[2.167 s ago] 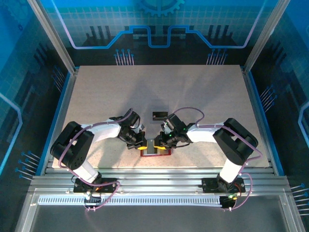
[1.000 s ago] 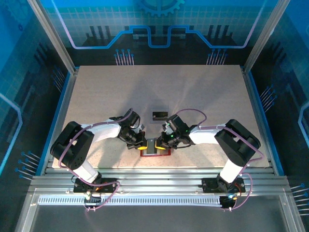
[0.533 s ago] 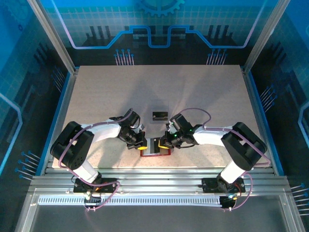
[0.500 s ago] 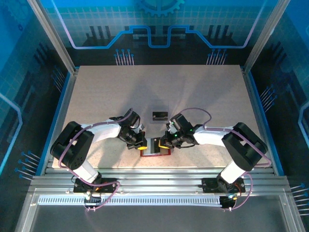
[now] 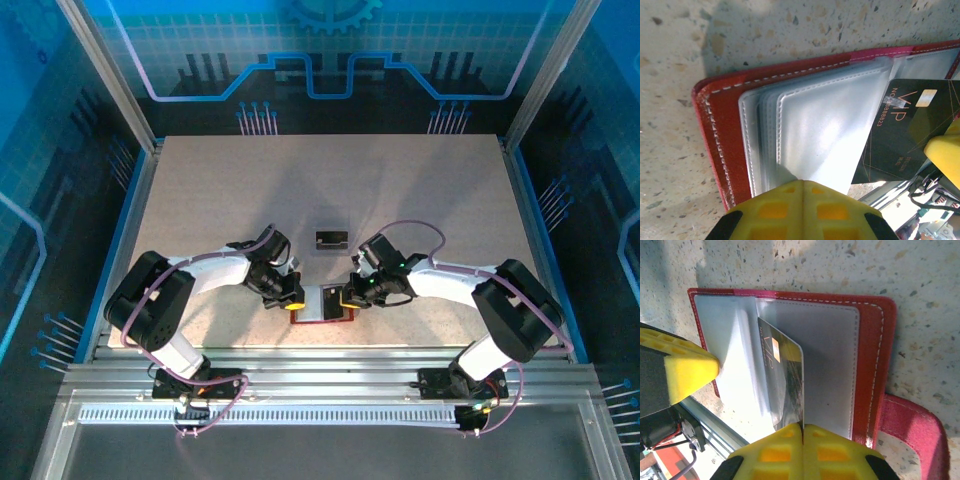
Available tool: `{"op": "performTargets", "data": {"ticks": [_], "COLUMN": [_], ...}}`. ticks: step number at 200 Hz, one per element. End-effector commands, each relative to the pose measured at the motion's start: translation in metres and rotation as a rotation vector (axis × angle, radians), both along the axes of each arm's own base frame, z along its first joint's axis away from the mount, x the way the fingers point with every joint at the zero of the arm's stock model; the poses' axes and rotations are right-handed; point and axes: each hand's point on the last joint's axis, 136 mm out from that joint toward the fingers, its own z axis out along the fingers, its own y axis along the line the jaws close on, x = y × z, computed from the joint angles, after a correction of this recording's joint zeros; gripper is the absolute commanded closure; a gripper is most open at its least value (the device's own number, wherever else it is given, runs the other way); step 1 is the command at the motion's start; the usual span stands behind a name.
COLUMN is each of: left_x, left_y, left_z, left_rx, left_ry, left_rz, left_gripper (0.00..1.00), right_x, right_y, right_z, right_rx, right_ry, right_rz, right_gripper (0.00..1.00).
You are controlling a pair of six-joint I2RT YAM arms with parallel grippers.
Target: Take the credit cards out of the card holder
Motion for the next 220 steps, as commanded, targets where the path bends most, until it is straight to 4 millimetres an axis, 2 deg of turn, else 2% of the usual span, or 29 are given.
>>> {"op": "performTargets", "data": {"ticks": [1,79,163,220], "left_x": [-0.009,-0.006,-0.005,0.003], "left_y": [0.008,0.005,0.004,0.002], "left_z": [-0.010,-0.006,-0.003,0.015], "left_rx": [0.053,0.038,0.034,0.022], "left_ry": [0.030,0.022,0.017,-0.030], "left_rz": [-0.009,-0.008,-0.008,-0.004], "left_gripper": [1.00,0.98,0.98,0.97], "right_x": [0.004,0.003,-0.003,-0.001], "right_y": [-0.006,0.018,0.019,0.016], "right_z": [0.005,0.011,0.012,0.022], "right_rx": [-0.024,0.076,0.063,0.048], "right_ry": [-0.008,0.005,0.007,-0.024], "right_rz": [-0.005,-0.015,-0.017,-0.009], "right_gripper": [0.95,0.88,0.88,0.92]}}
